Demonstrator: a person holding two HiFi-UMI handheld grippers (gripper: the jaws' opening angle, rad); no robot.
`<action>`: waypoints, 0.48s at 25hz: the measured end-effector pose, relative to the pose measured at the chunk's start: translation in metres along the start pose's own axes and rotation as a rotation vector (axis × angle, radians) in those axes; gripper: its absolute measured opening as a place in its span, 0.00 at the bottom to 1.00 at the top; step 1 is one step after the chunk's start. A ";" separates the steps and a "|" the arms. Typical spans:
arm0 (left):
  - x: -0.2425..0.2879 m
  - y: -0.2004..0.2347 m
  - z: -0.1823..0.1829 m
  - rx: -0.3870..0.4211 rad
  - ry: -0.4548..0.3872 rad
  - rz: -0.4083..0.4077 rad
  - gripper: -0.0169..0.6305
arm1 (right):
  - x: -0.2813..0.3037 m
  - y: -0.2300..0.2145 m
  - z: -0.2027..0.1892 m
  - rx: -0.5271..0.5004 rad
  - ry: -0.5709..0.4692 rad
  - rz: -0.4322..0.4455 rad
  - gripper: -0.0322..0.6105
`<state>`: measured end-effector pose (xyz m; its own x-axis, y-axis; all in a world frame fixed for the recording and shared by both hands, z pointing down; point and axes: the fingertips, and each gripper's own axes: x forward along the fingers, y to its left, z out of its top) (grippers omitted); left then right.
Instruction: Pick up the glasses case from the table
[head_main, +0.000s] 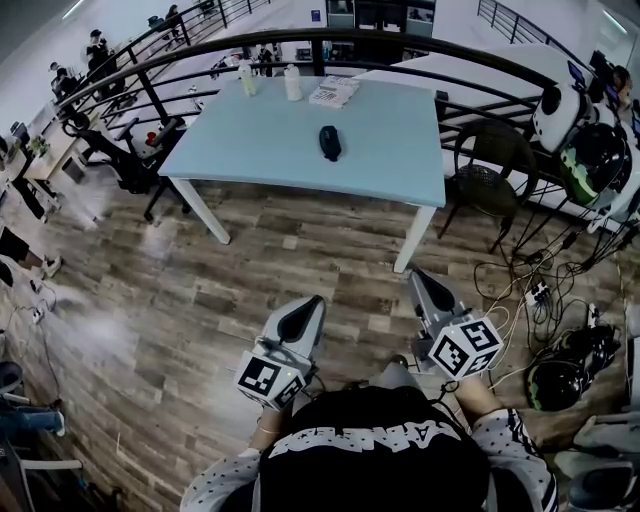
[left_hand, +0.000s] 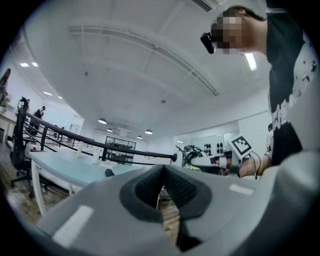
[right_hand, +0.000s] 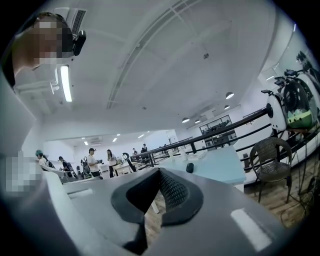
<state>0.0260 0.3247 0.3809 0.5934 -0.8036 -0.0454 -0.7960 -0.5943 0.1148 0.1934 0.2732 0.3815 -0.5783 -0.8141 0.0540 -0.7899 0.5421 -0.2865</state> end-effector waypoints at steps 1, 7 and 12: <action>-0.001 0.002 -0.002 -0.003 0.005 0.003 0.03 | 0.002 0.000 -0.001 0.000 0.004 -0.001 0.06; -0.016 0.024 -0.018 -0.023 0.031 0.068 0.03 | 0.028 0.009 -0.008 -0.022 0.029 0.045 0.06; -0.022 0.045 -0.011 -0.018 0.023 0.129 0.03 | 0.064 0.020 -0.007 -0.051 0.035 0.117 0.07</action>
<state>-0.0217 0.3164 0.3977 0.4891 -0.8722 -0.0060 -0.8638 -0.4853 0.1356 0.1387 0.2332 0.3862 -0.6731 -0.7373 0.0567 -0.7255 0.6435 -0.2442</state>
